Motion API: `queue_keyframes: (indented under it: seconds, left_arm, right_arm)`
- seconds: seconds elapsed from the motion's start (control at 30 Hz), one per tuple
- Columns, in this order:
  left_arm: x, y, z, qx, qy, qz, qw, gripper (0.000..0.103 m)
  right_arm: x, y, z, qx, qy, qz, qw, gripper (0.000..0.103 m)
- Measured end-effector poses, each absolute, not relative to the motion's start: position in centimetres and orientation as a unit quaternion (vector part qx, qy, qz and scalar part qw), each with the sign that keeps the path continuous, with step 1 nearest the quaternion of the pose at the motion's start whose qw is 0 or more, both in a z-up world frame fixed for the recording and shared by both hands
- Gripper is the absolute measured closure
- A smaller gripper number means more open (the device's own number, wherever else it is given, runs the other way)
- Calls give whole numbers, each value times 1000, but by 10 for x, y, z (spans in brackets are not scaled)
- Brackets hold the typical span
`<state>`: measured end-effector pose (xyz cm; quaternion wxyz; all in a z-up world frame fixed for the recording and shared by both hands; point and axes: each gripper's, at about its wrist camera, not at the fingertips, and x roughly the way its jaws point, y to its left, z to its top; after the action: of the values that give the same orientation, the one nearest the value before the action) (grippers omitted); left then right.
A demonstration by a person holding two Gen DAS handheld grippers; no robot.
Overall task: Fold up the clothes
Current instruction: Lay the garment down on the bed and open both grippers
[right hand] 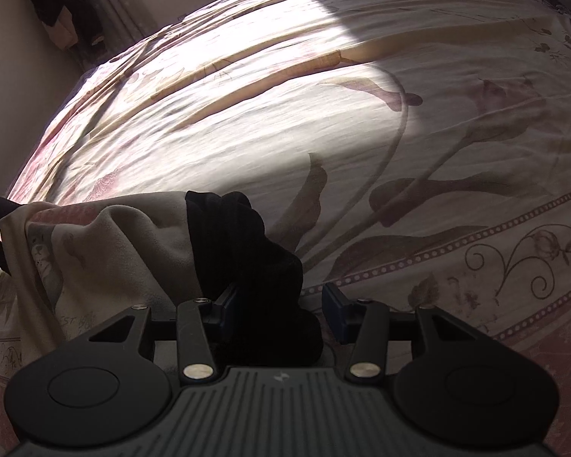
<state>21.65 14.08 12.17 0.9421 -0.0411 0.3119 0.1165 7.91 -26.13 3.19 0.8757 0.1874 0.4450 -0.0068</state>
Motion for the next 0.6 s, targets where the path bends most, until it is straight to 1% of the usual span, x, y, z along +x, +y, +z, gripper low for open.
queue_keyframes:
  seconds: [0.13,0.17,0.23,0.33,0.4,0.47,0.6]
  left_arm:
    - [216,146,112,-65,327,110,936,89]
    - [215,146,111,-65,330,109,936,85]
    - [213,146,110,-63,335,106,934,80]
    - [204,144,110,-68,340,100,932,62]
    - [196,142,110,-73,344,94,931,60]
    - [185,137,109,-80,353,85,929,55]
    - [163,125,101,-88,375,62,921,50]
  right_arm:
    - [79,-259,32,184,449,-5,874,53]
    - [79,-259,33,185,449,-5,874,53]
    - [79,-259,33,186,451,-4,873,53]
    - [77,-259,35,186,452,-6,873,53]
    - [75,-260,37,187,451,-5,873,53]
    - [73,-260,38,187,451,-4,873,54]
    - [70,-259,42,187,451,-4,873,54]
